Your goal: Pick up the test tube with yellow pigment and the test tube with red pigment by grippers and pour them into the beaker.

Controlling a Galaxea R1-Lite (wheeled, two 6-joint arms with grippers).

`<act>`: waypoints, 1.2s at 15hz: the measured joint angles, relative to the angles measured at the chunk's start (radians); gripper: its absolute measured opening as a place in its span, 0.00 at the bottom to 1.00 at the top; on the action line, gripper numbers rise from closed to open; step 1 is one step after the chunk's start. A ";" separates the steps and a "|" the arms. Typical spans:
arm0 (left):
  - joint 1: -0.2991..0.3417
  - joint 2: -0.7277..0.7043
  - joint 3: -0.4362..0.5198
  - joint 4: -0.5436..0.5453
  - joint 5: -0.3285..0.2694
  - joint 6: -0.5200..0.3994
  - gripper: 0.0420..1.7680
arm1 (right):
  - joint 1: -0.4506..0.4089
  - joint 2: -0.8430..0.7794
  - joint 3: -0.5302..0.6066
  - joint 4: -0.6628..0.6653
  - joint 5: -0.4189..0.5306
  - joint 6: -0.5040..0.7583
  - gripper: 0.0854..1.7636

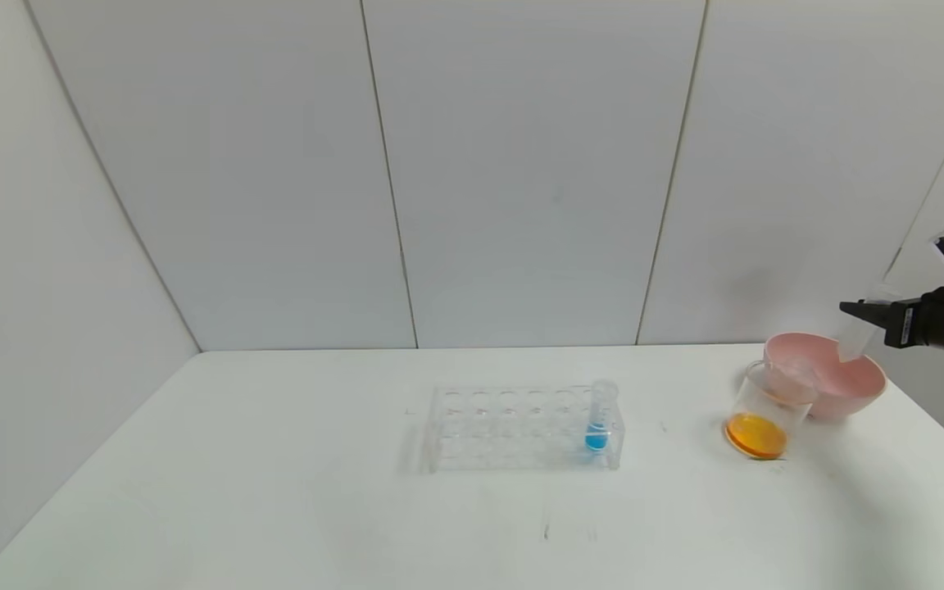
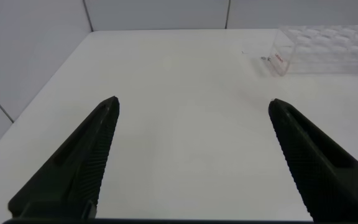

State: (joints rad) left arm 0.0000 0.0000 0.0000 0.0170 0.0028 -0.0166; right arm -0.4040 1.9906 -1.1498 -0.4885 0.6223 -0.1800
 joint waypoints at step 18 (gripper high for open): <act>0.000 0.000 0.000 0.000 0.000 0.000 0.97 | -0.001 0.040 0.012 -0.006 0.001 -0.017 0.75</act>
State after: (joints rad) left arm 0.0000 0.0000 0.0000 0.0170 0.0028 -0.0166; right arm -0.4049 2.0311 -1.1377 -0.4949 0.6234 -0.1966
